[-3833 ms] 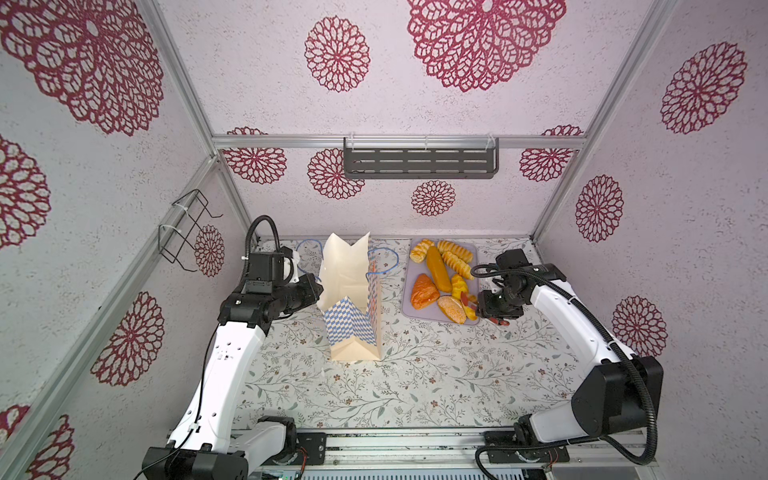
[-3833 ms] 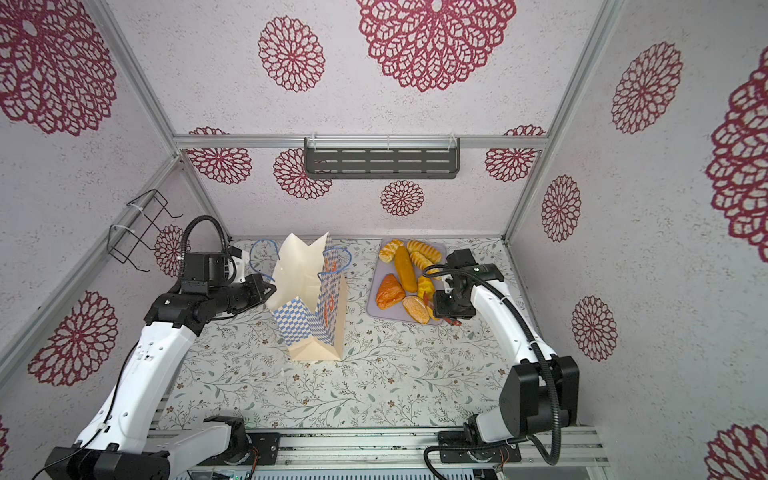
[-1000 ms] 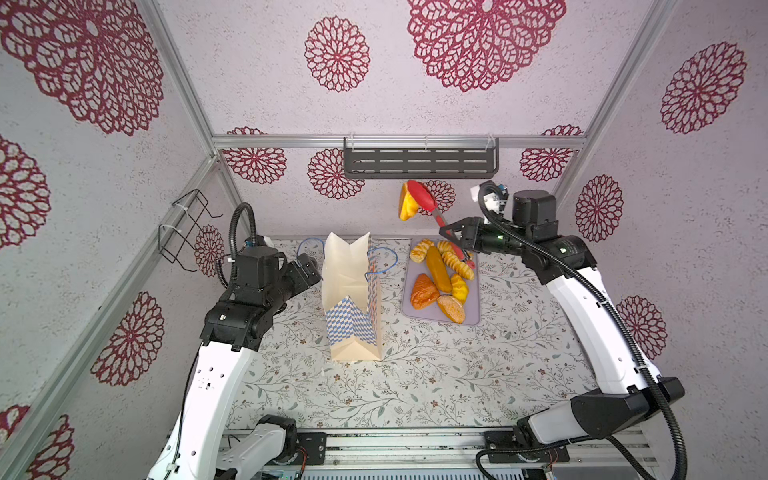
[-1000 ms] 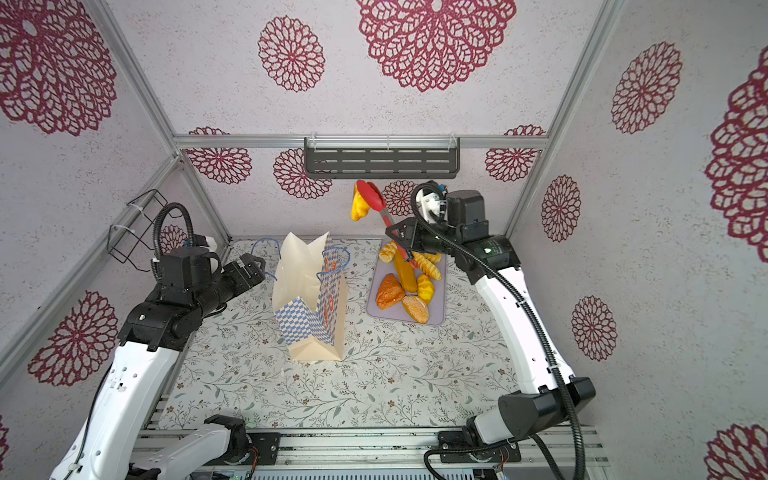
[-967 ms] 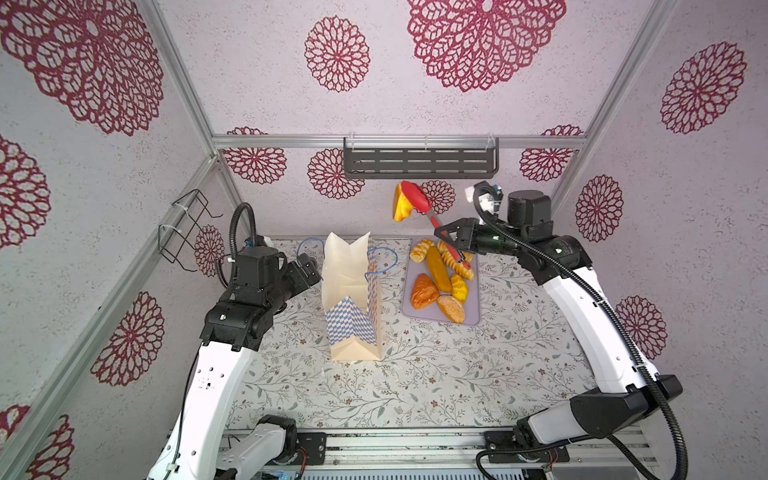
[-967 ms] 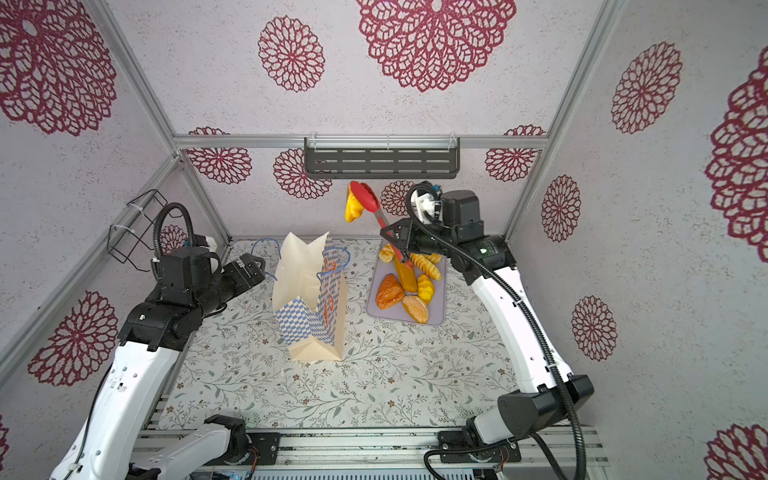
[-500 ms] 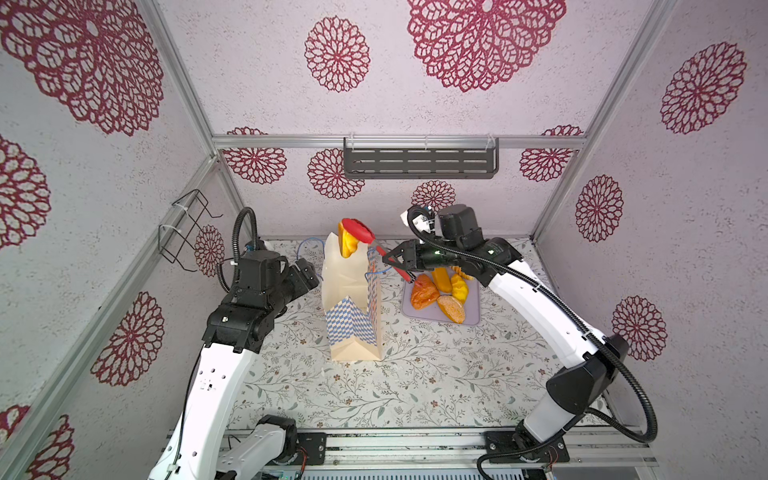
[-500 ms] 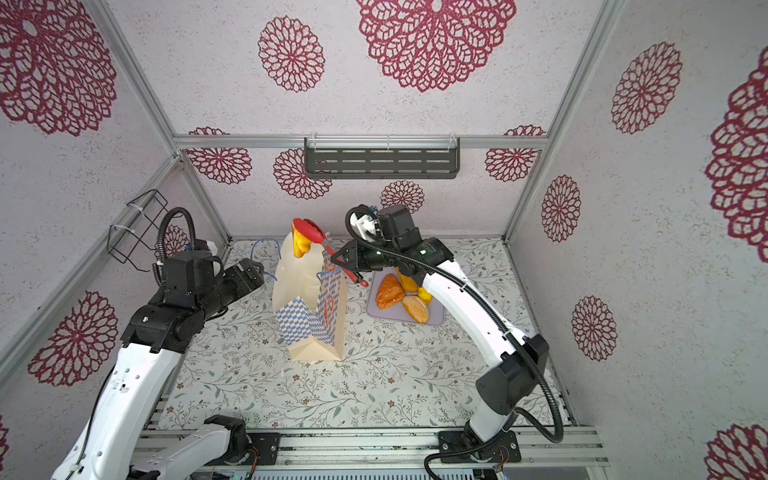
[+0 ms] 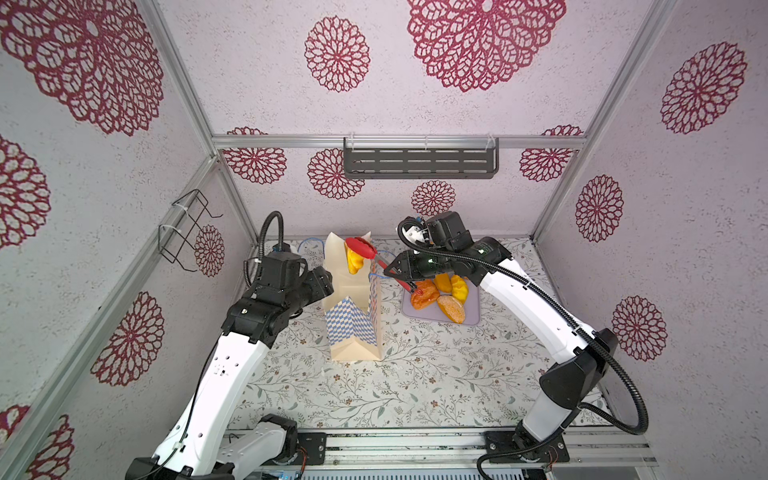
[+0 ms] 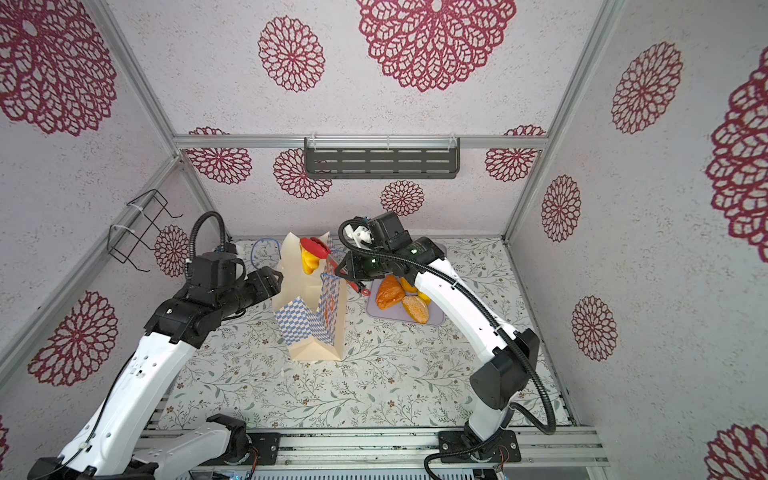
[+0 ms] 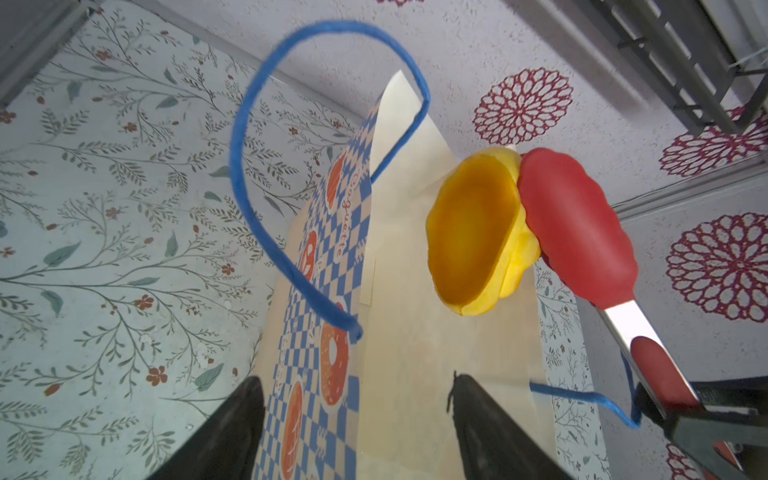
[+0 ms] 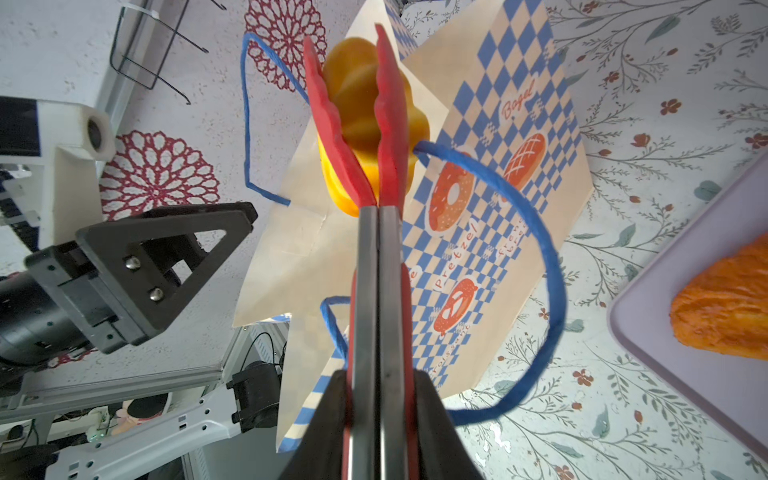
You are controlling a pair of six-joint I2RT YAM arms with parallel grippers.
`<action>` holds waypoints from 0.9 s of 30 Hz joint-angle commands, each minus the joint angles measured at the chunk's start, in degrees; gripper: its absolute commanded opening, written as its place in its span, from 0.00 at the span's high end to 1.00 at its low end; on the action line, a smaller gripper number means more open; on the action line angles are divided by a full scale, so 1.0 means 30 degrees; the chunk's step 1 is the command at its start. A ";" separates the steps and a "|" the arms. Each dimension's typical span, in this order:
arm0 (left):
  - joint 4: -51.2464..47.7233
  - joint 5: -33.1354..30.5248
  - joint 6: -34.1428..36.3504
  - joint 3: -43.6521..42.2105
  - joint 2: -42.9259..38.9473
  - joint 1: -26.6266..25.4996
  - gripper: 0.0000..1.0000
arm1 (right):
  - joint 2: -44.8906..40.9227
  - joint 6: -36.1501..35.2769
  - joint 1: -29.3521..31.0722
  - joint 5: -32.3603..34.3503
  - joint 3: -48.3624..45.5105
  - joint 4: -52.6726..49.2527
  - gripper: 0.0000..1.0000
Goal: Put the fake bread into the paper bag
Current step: 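Carry the bun in the tongs over the open bag mouth with the right gripper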
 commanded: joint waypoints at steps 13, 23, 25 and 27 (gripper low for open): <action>0.0440 -0.2018 -0.0339 -0.0926 0.0476 -0.1212 0.56 | -0.0794 -0.0715 0.0329 -0.0127 0.0672 0.0700 0.67; 0.0527 -0.2111 -0.0368 -0.1029 0.0285 -0.1265 0.57 | -0.1000 -0.0456 0.0329 -0.0592 0.0735 0.1324 0.61; 0.0526 -0.2147 -0.0376 -0.1014 0.0285 -0.1285 0.57 | -0.1069 -0.0400 0.0322 -0.0702 0.0796 0.1493 0.58; 0.0532 -0.2138 -0.0375 -0.1014 0.0287 -0.1297 0.57 | -0.1066 -0.0382 0.0329 -0.0725 0.0895 0.1568 0.57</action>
